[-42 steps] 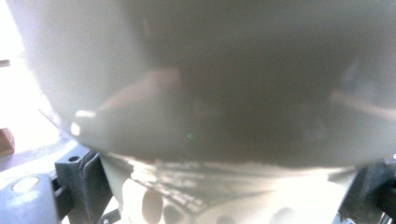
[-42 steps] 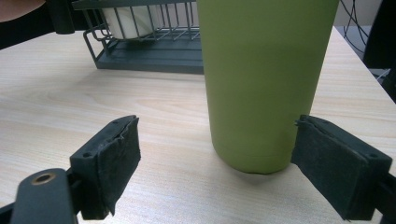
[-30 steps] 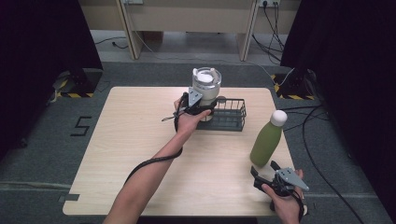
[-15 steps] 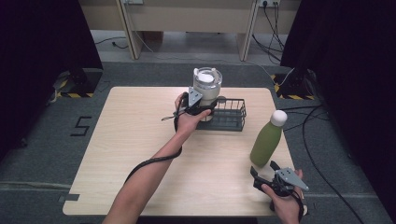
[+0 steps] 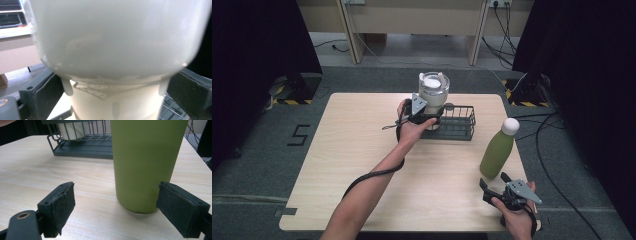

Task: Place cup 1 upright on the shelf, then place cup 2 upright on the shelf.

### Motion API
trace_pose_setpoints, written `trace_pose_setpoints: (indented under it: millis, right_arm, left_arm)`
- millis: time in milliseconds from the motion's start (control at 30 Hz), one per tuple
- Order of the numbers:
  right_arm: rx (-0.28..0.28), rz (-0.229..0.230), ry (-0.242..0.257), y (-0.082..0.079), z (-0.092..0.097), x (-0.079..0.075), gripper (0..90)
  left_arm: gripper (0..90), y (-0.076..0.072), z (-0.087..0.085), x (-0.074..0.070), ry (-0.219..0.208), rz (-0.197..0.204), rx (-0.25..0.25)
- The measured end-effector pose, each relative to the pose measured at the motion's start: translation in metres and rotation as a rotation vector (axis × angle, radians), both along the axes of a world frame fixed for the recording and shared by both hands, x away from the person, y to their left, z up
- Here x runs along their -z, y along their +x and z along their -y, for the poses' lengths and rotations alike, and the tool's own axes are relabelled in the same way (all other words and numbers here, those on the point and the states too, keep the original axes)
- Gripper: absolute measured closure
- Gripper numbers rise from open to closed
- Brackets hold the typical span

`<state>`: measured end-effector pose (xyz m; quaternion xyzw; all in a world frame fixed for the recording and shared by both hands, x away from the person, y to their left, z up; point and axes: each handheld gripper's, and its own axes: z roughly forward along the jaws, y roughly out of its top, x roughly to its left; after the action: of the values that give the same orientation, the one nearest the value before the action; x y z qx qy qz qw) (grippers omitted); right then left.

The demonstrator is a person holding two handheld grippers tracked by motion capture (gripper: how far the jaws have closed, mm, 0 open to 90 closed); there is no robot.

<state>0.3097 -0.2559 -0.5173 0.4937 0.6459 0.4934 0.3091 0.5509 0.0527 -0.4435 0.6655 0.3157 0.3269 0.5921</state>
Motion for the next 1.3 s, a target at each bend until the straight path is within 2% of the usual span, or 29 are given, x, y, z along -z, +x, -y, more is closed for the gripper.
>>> trace_pose_setpoints:
  millis: [633,967,1167,1300]
  right_arm:
    - [0.01,0.001,0.005,0.0,0.001,-0.001,14.9]
    - [0.02,0.02,0.006,-0.004,0.003,-0.007,15.0]
    - [0.012,0.041,0.002,-0.007,0.002,-0.012,14.4]
    - [-0.006,0.06,-0.002,-0.01,0.003,-0.016,10.9]
  left_arm:
    - [0.0,-0.028,-0.025,-0.007,0.026,-0.007,0.028]
    - [0.0,-0.04,-0.037,-0.008,0.012,-0.014,0.025]
    - [0.0,-0.043,-0.041,-0.006,0.012,-0.011,0.029]
    - [0.0,-0.045,-0.042,-0.006,0.012,-0.006,0.038]
